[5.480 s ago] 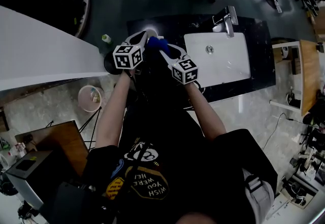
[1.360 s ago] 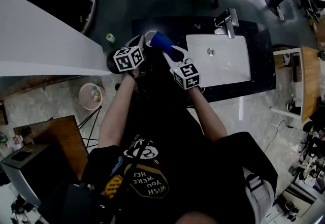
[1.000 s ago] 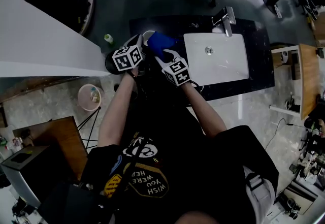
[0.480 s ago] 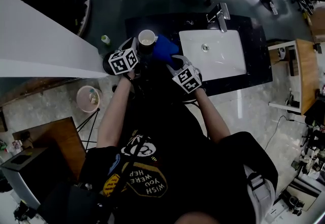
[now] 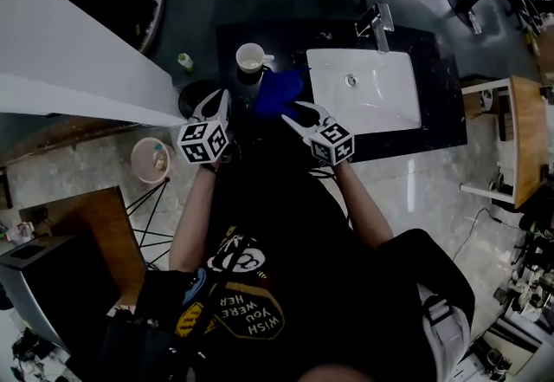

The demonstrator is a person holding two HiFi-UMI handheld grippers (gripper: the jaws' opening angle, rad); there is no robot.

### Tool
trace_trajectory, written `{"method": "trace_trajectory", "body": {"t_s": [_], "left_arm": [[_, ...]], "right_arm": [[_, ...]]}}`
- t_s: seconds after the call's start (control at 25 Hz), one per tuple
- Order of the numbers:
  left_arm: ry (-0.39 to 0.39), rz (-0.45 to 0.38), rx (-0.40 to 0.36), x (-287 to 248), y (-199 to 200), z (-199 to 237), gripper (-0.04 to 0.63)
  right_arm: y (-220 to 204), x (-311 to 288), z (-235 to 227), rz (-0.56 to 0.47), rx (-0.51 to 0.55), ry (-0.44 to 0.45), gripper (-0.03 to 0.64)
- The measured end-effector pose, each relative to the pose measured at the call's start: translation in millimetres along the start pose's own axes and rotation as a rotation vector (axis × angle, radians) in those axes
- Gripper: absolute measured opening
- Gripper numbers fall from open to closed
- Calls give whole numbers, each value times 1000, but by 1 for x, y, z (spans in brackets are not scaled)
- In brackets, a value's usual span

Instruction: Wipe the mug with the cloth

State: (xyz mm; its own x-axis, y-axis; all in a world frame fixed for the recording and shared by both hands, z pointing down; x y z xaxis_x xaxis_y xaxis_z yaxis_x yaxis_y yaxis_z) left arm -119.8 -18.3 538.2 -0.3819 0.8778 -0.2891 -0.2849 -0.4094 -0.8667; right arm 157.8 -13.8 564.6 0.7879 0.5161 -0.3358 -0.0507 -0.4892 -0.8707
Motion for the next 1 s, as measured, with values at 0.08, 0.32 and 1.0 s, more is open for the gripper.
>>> {"method": "trace_trajectory", "body": {"t_s": [0.08,0.32,1.0], "left_arm": [[5,-3,-59,14,-4,-8,3],[-62,99,-123,48,-35,-27,3],[-242,120,-212,88,-15,-26,3]], "right_arm": [[-1,16,-12,-203,-272,-114,41],[-9,35,9,-211,-196,-382,-3],[-9,25,105,-219,-71,-426,-3]]}}
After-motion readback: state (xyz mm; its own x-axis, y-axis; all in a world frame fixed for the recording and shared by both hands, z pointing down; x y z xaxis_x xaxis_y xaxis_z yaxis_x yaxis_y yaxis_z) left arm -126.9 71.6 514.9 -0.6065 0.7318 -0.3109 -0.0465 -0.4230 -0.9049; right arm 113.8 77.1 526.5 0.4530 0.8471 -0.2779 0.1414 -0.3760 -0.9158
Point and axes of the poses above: the fingertips, and each gripper's own axes: x backward along the fingers, z to its left, y out of its top, the point moved 10 cm from there along x, backward along the fingers, and after that the axes turned 6 degrees about -z, right-handed, at the moved point
